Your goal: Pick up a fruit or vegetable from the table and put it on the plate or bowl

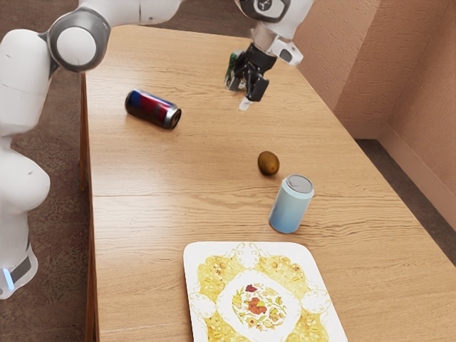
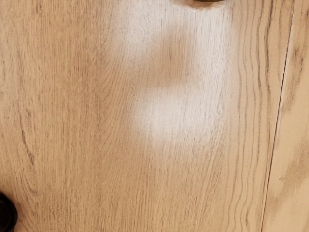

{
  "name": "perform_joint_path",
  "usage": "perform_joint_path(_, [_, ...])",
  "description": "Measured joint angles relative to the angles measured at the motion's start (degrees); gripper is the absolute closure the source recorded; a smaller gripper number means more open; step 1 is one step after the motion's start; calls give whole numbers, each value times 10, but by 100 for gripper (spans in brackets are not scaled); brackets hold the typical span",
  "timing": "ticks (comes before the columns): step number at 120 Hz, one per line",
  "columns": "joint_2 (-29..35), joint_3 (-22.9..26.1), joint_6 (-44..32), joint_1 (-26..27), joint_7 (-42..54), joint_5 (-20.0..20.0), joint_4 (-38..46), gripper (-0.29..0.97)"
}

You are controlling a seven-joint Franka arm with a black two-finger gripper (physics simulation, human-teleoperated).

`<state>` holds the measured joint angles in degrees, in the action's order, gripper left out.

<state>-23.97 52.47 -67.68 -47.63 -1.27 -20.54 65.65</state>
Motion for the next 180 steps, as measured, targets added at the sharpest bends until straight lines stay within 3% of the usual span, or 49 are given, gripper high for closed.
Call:
perform_joint_path(30, [2, 2, -96, 0, -16, -16, 1, 0])
perform_joint_path(76, [-11, -29, -125, 1, -78, 36, 3, 0])
perform_joint_path(100, [-15, -32, -158, 45, -201, 96, -2, 0])
perform_joint_path(136, [-5, -84, -225, 60, -463, 106, 13, 0])
perform_joint_path(142, [-10, -126, -241, 92, -500, 118, 13, 0])
perform_joint_path(149, [-11, -202, -263, 143, -545, 155, 14, 0])
perform_joint_path(159, [-11, -265, -293, 178, -603, 200, 14, 0])
perform_joint_path(180, [-10, -316, -331, 210, -704, 253, 15, 0])
